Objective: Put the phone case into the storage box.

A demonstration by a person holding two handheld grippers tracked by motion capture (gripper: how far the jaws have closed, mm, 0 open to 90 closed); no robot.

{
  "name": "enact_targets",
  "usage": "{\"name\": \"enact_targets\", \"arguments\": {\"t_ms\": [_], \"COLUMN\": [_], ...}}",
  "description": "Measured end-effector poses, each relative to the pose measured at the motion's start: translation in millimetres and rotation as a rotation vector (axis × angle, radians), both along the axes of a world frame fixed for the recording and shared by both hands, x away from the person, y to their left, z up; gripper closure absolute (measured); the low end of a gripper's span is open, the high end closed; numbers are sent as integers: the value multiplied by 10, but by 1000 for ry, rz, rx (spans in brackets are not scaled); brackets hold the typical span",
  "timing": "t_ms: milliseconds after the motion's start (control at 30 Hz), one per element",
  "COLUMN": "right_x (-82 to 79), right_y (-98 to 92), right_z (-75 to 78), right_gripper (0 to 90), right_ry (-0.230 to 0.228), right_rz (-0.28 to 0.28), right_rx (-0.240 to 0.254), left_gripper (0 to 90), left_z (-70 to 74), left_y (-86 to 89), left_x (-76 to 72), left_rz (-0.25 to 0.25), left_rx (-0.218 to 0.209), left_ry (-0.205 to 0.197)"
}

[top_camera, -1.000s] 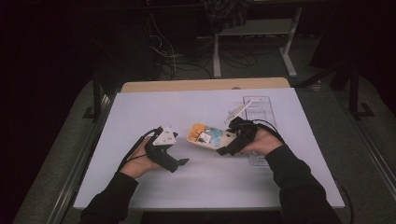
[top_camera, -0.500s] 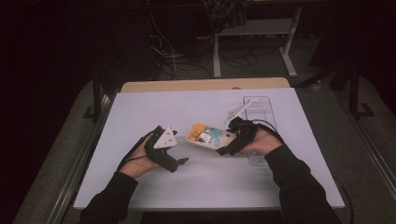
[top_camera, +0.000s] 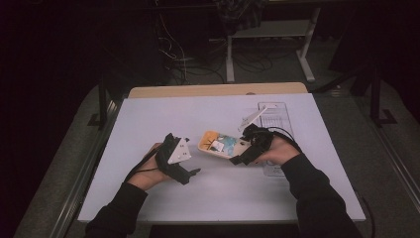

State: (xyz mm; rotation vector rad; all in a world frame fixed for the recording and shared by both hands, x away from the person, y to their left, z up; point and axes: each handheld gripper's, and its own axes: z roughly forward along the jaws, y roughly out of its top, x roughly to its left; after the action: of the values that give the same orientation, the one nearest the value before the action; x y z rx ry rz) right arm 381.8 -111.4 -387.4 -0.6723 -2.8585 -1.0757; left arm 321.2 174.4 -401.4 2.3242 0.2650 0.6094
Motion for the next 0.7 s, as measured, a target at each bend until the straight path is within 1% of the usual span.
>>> {"name": "enact_targets", "arguments": {"t_ms": [167, 233, 467, 567, 667, 700], "right_x": [1, 1, 1, 1, 0, 1], "right_y": [1, 3, 3, 5, 7, 7], "right_z": [-3, -5, -6, -9, -10, -10], "right_gripper": [94, 94, 94, 94, 94, 94], "right_ry": [0, -2, 4, 6, 9, 9], "right_rz": [-1, 0, -3, -2, -3, -3], "right_rx": [-2, -1, -3, -1, -5, -5], "left_gripper": [4, 4, 4, 4, 4, 4], "left_z": [-5, -6, -7, -4, -5, -1], "left_y": [-10, -12, -16, -23, -34, -36], "left_x": [-11, -16, -23, -33, -39, -43], "left_rz": [-6, -4, -10, -11, -15, -17], "left_rx": [9, 7, 23, 46, 52, 60], "left_ry": [-32, -38, -64, -77, -97, -102]}}
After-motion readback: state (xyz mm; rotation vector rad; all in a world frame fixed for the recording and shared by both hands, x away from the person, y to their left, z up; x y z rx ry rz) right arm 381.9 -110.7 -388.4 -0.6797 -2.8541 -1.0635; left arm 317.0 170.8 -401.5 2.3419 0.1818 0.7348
